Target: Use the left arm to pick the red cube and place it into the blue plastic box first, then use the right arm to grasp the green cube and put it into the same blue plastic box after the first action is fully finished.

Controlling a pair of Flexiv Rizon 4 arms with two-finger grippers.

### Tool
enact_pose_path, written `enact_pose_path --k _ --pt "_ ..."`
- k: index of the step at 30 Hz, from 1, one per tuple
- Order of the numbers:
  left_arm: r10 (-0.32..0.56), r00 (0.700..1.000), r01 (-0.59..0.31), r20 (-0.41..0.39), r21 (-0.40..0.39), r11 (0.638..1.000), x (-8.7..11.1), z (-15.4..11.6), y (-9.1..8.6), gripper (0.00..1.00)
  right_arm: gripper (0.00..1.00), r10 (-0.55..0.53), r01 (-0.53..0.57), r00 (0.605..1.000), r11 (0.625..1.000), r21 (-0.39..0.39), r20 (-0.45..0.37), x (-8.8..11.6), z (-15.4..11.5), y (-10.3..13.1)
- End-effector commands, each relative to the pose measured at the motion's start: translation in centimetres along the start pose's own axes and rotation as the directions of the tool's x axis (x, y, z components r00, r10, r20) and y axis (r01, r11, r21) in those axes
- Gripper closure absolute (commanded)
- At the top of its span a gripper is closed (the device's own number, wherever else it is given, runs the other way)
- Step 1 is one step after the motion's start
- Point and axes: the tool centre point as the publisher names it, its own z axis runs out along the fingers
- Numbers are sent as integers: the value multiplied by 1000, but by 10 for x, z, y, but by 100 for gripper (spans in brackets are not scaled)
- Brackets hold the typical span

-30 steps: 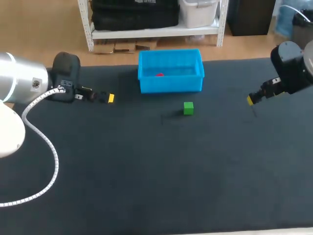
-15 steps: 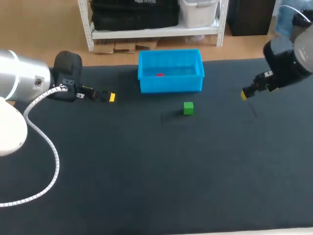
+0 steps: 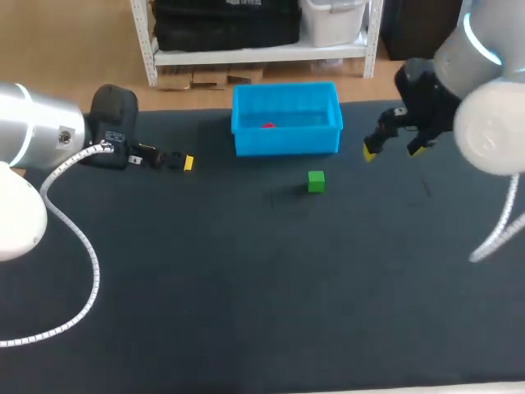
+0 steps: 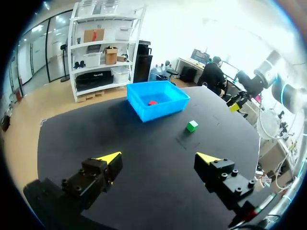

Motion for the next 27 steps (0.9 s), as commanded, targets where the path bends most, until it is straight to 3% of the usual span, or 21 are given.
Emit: enact_pose_path --k 1,21,22,27 --pt "1 1000 -2 6 6 1000 1 1 2 0 0 -15 11 993 999 -31 -121 -12 16 5" --pt "1 1000 -2 6 6 1000 1 1 2 0 0 -35 28 990 998 -51 -135 -12 18 6" --pt "1 1000 -2 6 6 1000 1 1 2 0 0 11 -13 985 1000 -10 -172 -15 20 12" --pt "1 1000 -2 6 6 1000 1 1 2 0 0 71 -62 977 997 50 -203 -27 39 33"
